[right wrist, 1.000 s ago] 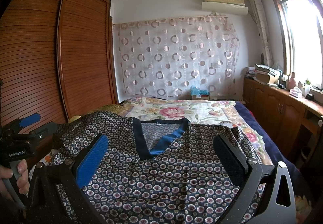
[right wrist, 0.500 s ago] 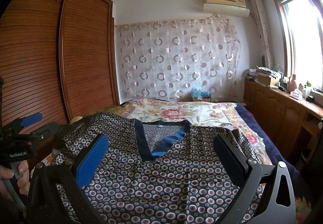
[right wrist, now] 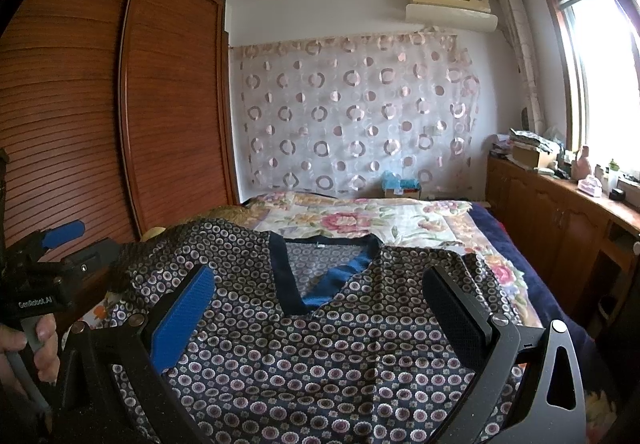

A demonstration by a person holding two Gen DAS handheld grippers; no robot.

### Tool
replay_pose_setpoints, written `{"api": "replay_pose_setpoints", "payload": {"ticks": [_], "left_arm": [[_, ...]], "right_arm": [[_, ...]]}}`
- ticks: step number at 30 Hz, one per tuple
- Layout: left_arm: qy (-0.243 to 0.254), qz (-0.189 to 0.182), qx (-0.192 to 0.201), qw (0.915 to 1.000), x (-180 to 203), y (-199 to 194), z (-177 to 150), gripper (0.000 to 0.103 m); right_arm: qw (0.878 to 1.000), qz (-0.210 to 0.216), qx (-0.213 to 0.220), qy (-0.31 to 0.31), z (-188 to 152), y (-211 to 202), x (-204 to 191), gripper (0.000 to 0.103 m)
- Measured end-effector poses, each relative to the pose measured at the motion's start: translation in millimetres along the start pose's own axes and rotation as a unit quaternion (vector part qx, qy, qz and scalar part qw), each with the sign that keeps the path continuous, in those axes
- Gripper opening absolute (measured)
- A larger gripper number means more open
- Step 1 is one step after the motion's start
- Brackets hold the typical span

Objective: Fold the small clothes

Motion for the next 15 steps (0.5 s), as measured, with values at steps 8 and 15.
{"api": "replay_pose_setpoints", "payload": {"ticks": [8,15], "left_arm": [[-0.004,0.005,-0.022,0.9997,-20,16,-14,0.103],[-0.006,0.027,-0.053,0.9982,-52,35,-30,0.103]], "right_arm": [[1.0,0.006,-0.016,-0.007,0,10,-2,0.103],[0.998,0.024,-0.037,-0.039,0,27,-12,0.103]]}}
Point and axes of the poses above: each gripper's, at about its wrist camera, not at the fingertips, and y roughly the way its jaws point, x to its right, z to its top, the point moved 7 cm from there along y, roughly the way its jaws point, and after that the axes turned 11 degrees about -x, right-handed, at the moved point
